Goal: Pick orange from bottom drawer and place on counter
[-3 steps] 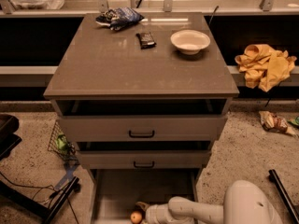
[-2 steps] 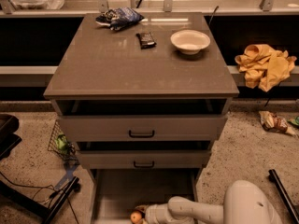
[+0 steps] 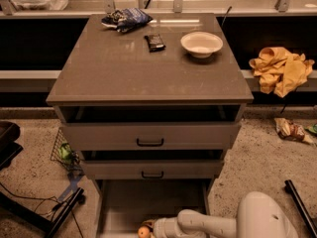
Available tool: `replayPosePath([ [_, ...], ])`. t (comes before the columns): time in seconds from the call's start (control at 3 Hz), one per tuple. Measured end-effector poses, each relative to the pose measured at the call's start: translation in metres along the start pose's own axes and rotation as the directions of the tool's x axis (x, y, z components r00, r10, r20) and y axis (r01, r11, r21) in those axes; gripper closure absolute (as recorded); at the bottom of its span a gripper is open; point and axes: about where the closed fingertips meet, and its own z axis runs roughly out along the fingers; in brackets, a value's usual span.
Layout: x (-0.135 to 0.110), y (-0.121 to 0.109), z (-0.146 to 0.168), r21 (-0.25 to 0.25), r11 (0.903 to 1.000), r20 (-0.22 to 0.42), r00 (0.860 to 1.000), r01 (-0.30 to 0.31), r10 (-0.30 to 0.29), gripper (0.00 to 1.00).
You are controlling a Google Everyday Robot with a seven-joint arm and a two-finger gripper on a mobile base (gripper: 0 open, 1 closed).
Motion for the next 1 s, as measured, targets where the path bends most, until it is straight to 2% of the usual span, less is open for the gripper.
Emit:
replayPosePath([
  [0.33,0.000,0.000,0.000,-0.001,1.0000,0.000,1.000,0.000,0.000,1.00],
  [0.67,-0.021,0.002,-0.006,0.004,0.9999,-0.014,1.000,0.014,-0.014,1.00],
  [1.0,-0.080,0.002,-0.040,0.033,0.9991,0.005,1.000,0.027,-0.028,1.00],
])
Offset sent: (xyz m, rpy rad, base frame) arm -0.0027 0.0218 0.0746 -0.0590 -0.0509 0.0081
